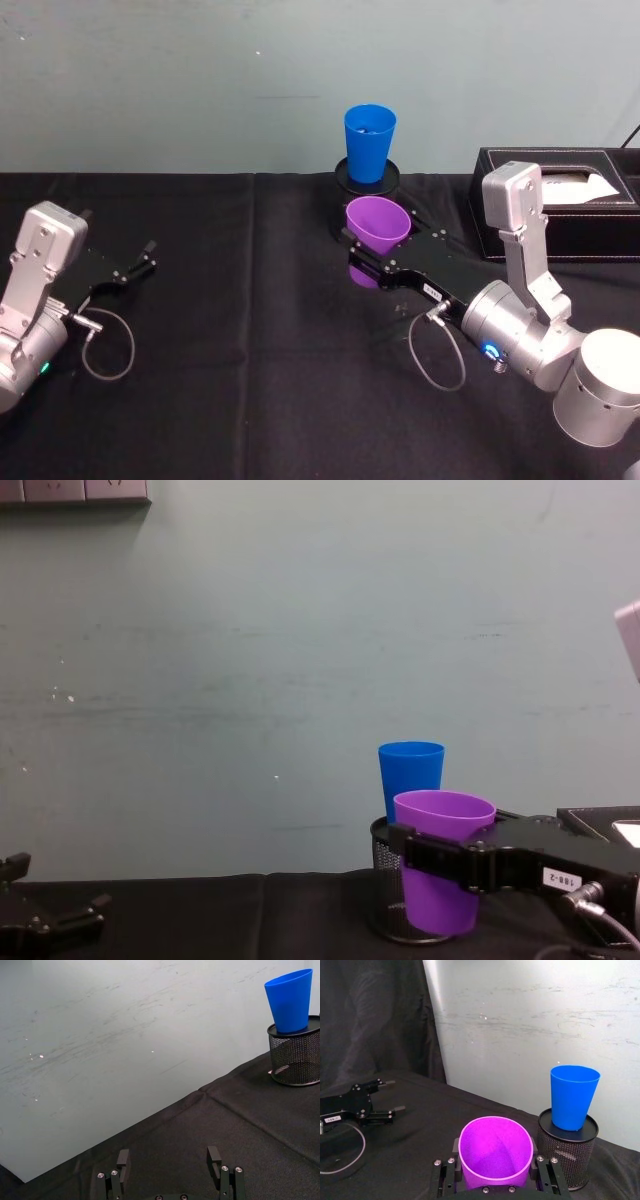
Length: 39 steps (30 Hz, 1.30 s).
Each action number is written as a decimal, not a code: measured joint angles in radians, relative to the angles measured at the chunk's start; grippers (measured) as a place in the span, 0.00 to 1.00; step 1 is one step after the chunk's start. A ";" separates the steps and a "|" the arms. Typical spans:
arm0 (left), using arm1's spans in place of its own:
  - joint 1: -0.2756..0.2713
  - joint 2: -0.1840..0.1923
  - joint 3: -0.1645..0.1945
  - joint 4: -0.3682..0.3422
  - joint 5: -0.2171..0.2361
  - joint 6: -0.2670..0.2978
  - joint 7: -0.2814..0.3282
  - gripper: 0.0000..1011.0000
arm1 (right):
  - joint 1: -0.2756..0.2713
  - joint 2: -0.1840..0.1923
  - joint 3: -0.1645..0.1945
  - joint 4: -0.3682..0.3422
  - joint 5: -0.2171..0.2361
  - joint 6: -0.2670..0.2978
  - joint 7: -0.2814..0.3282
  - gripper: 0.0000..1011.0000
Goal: Pick up one cup with a gripper and tap it against the other cup.
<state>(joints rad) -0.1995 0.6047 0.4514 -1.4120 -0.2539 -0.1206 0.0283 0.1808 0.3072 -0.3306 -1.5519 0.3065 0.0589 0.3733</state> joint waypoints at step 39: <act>0.000 0.000 0.000 0.000 0.000 0.000 0.000 0.99 | 0.000 0.000 0.000 0.000 0.000 0.000 0.000 0.71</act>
<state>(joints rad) -0.1995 0.6047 0.4514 -1.4120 -0.2539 -0.1205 0.0283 0.1809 0.3071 -0.3306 -1.5520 0.3065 0.0589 0.3733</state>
